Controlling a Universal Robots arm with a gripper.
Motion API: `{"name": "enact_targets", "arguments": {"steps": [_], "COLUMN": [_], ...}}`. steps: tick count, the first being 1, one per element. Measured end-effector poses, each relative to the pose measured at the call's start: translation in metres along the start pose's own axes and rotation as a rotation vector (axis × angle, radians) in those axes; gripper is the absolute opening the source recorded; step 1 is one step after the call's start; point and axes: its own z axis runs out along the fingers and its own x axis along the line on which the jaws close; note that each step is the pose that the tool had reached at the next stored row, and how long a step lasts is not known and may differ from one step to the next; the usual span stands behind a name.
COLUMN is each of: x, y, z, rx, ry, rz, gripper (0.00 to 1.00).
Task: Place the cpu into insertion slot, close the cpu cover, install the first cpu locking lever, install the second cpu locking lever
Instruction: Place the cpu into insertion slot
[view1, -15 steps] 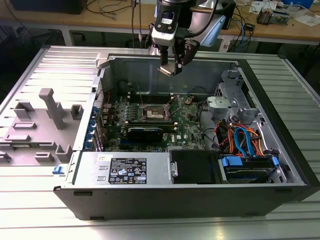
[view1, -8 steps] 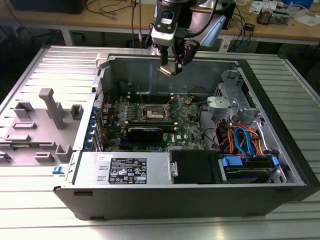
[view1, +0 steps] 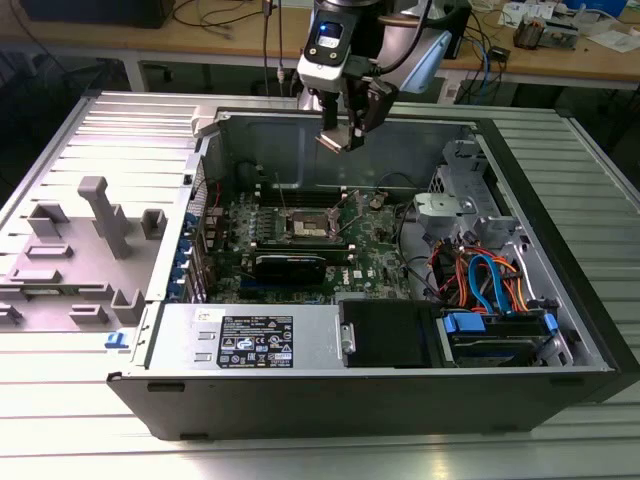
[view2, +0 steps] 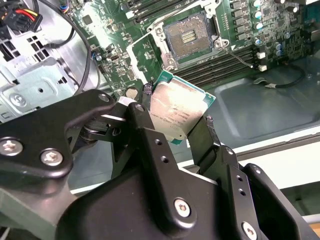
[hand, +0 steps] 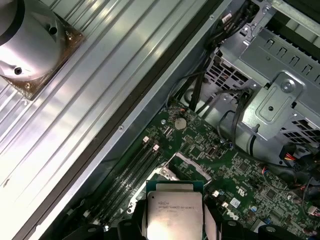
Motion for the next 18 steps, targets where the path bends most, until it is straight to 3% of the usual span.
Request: {"name": "enact_targets", "arguments": {"steps": [14, 18], "x": [0.0000, 0.0000], "y": [0.0000, -0.0001], "z": [0.0001, 0.0009], "rx": [-0.0002, -0.0010], "ry": [-0.0009, -0.0046], "rz": [0.010, 0.053], "gripper": [0.55, 0.55]}}
